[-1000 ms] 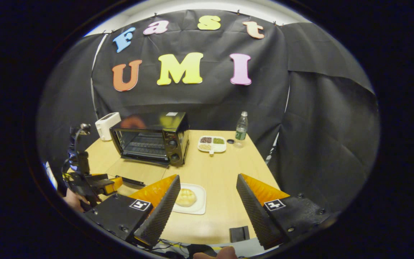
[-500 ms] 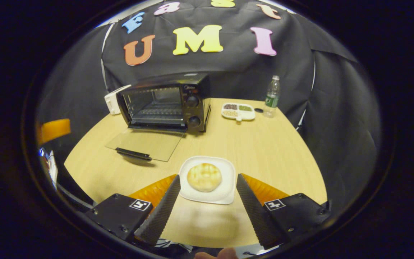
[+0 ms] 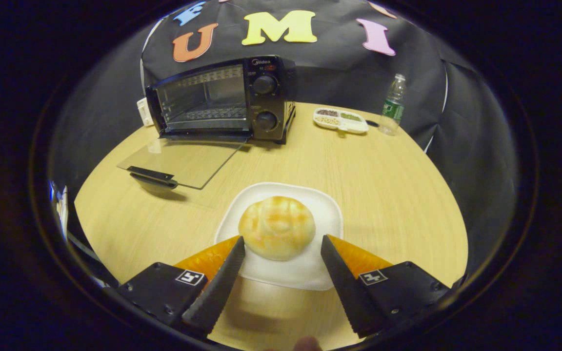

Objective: Open the electric oven with the left hand, put the food in, and close the electric oven.

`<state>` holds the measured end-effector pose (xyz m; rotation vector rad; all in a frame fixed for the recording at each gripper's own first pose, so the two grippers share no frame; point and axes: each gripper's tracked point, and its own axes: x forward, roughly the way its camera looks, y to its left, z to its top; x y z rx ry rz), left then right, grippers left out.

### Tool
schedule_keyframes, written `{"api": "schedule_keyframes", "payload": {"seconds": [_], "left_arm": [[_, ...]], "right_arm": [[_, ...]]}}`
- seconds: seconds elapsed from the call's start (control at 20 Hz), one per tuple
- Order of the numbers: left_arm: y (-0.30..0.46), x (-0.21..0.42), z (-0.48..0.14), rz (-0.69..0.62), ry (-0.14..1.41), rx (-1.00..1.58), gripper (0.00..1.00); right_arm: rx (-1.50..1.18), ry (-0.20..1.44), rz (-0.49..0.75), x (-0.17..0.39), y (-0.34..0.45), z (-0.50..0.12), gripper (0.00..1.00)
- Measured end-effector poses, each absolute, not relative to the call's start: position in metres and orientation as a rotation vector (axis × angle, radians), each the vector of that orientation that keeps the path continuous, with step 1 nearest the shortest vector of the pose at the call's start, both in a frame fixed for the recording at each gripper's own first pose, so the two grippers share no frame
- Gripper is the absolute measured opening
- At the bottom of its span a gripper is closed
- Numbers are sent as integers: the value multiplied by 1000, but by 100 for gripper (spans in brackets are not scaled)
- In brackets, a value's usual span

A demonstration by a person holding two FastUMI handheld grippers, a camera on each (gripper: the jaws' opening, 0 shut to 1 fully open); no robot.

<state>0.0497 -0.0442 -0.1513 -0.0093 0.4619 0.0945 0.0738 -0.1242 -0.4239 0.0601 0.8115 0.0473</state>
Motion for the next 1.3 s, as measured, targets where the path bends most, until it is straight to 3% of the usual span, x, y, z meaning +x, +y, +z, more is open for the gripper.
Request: {"api": "schedule_keyframes", "payload": {"seconds": [0.5, 0.75, 0.95, 1.3], "left_arm": [[-74, 74, -163, 135, 486, -22, 93], [-73, 87, -163, 79, 497, -20, 93], [-43, 85, -151, 19, 475, -15, 93], [20, 66, -140, -34, 462, 9, 93]], "right_arm": [[151, 842, 181, 85, -127, -421, 51], [239, 820, 131, 83, -120, -387, 45], [397, 751, 93, 91, -70, -343, 44], [577, 587, 28, 181, 19, -299, 44]]}}
